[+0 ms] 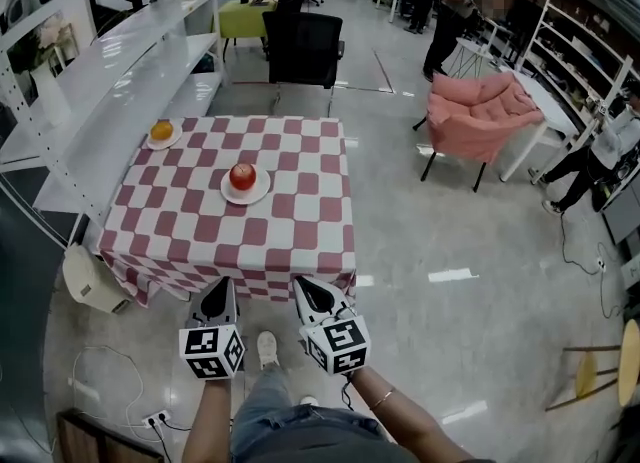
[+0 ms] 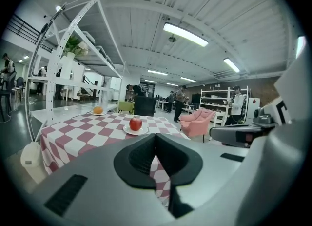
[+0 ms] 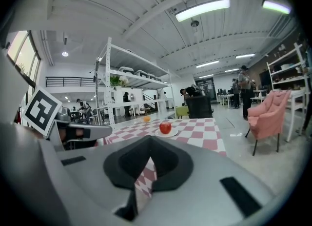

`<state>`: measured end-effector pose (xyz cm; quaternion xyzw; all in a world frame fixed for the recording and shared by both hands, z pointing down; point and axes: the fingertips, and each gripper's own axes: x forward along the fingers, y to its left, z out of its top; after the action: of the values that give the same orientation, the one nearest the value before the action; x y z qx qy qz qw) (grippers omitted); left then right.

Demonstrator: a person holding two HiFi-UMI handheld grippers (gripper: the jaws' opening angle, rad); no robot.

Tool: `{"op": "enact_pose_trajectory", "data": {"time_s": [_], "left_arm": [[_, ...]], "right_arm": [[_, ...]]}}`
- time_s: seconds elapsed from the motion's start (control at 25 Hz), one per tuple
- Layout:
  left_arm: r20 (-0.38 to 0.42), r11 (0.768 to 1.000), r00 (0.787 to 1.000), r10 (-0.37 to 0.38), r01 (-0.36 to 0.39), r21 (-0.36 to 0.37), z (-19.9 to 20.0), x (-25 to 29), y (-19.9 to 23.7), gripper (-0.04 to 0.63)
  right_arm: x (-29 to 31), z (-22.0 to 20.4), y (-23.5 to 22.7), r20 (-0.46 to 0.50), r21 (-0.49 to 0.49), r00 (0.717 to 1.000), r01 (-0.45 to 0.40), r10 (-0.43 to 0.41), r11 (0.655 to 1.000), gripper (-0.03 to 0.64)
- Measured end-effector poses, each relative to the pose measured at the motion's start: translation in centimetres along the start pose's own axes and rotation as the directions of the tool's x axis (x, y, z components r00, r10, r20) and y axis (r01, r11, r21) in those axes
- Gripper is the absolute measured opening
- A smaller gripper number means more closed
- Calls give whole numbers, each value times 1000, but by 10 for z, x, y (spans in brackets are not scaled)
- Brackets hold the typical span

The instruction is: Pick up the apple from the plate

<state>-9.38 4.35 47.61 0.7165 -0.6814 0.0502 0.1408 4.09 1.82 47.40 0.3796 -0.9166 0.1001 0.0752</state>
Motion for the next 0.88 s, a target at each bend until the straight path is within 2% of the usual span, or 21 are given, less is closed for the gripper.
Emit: {"op": "enact_pose_trajectory", "data": {"time_s": [0.32,0.52,0.88], "left_arm": [[-17,1000,999,-30,30,0,22,69,39,17],[-30,995,996,-88,89,47,37,110,55,17],[-31,988,990,-138,140,70,64,176,94,17]], "right_arm": [[73,21,-24,-13,2,999,31,-31,1000,11],[119,32,-34,-18,8,998,55,-55,998,10],[192,54,-55,-20,-10,995,100,-100,995,10]]}}
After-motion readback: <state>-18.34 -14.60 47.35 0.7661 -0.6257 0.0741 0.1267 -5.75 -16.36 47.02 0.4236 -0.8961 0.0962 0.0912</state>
